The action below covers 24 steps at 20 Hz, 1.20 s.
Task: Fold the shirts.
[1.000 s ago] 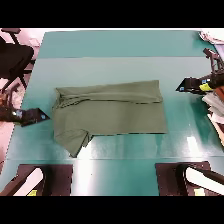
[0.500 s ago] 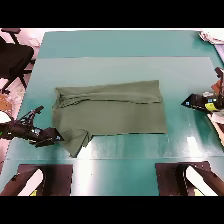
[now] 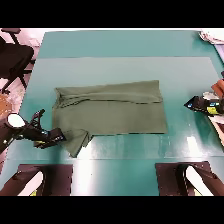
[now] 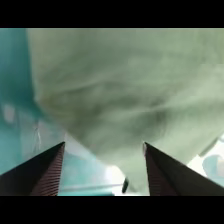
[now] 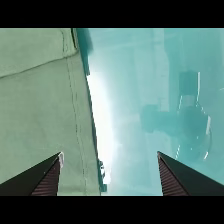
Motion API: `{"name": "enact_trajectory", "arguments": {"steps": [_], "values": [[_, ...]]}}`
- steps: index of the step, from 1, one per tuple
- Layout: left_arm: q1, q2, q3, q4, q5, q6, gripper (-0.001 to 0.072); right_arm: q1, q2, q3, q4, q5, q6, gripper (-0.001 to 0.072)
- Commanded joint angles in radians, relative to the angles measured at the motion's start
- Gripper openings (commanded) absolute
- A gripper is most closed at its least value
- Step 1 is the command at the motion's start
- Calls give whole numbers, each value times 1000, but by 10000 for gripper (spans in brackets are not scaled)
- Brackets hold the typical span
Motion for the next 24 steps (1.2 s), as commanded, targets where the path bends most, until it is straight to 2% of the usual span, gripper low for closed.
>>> {"name": "enact_trajectory", "arguments": {"steps": [1, 7, 8, 10, 11, 13, 14, 17, 20, 24], "values": [[-94, 0, -40, -17, 128, -118, 540, -1, 3, -2, 14, -10, 0, 661], [-117, 0, -42, -34, 123, -131, 540, -1, 3, -2, 25, -21, 0, 661], [-117, 0, -42, -35, 122, -132, 519, -1, 3, -2, 25, -21, 1, 661], [-117, 0, -42, -39, 127, -131, 154, -1, 3, -2, 25, -21, 0, 660], [-117, 0, -42, -48, 131, -130, 35, -1, 3, -2, 25, -22, 0, 660], [-117, 0, -42, -64, 139, -130, 32, -1, 3, -2, 25, -22, 0, 646], [-117, 0, -41, -66, 142, -129, 31, -1, 3, -2, 24, -20, 0, 611], [-117, 0, -24, -87, 121, -92, 31, -1, -17, -2, 25, 11, -1, 610], [-117, 0, 33, -111, 40, -17, 31, 2, -117, -3, 36, 139, -49, 622], [-116, 0, 143, -109, -48, 55, 31, 27, -258, -3, 164, 210, -143, 623]]}}
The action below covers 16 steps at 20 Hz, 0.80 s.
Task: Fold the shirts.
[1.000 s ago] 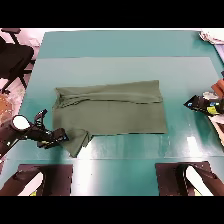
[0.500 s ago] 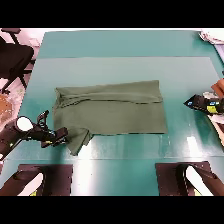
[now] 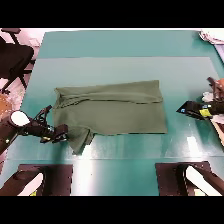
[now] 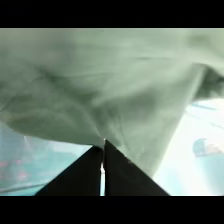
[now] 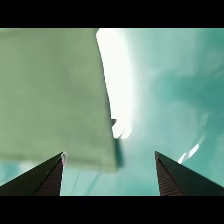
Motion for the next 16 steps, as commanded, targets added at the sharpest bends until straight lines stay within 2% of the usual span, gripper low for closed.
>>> {"name": "enact_trajectory", "arguments": {"steps": [1, 5, 9, 16], "values": [[0, 1, 94, -5, -87, 82, 31, 30, -121, 0, 73, 96, -70, 623], [0, 1, 188, 74, -104, 104, 31, 80, -232, -2, 72, 96, -87, 623], [0, 1, 218, 105, -64, 104, 31, 43, -297, -14, 63, 100, -86, 622], [0, 1, 218, 105, -30, 105, 31, -53, -297, -219, 70, 39, -146, 610]]}}
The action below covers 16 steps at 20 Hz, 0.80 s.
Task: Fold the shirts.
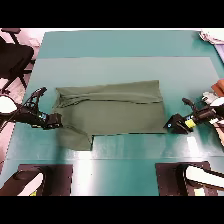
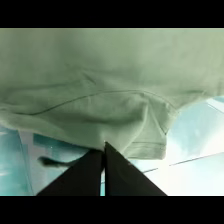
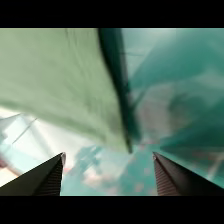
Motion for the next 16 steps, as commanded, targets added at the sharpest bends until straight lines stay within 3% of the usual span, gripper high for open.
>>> {"name": "enact_trajectory", "arguments": {"steps": [1, 16], "values": [[0, 1, 3, 4, 14, 3, 31, -29, -3, -92, 0, -82, -49, 589], [0, 1, 3, 3, 10, 8, 31, -14, -2, -113, 33, -320, -45, 582]]}}
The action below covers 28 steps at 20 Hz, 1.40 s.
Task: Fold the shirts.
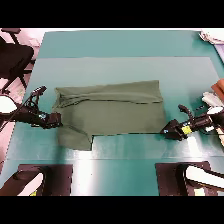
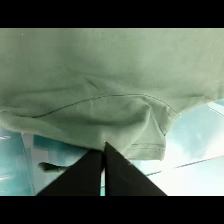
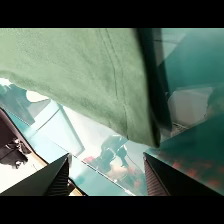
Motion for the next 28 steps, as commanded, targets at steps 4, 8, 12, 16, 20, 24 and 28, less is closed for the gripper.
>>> {"name": "enact_trajectory", "arguments": {"steps": [4, 8, 12, 16, 20, 24, 28], "values": [[0, 1, 0, 0, 0, 0, 31, -4, 79, 34, -23, -338, 3, 583], [0, 1, 0, -6, 0, 0, 31, -58, 251, 166, -23, -254, 11, 583], [0, 1, 0, -10, 0, 0, 32, -140, 389, 220, -31, -217, 41, 583], [0, 1, 0, -11, -1, 0, 31, -124, 397, 93, -36, -196, 44, 583], [0, 1, 0, -10, -1, 0, 32, -85, 398, -62, -40, -191, 47, 582], [0, 1, 0, -10, 0, 0, 32, -70, 397, -116, -37, -258, 48, 582], [0, 1, 0, -10, 1, 0, 31, -70, 397, -118, -29, -267, 48, 581]]}}
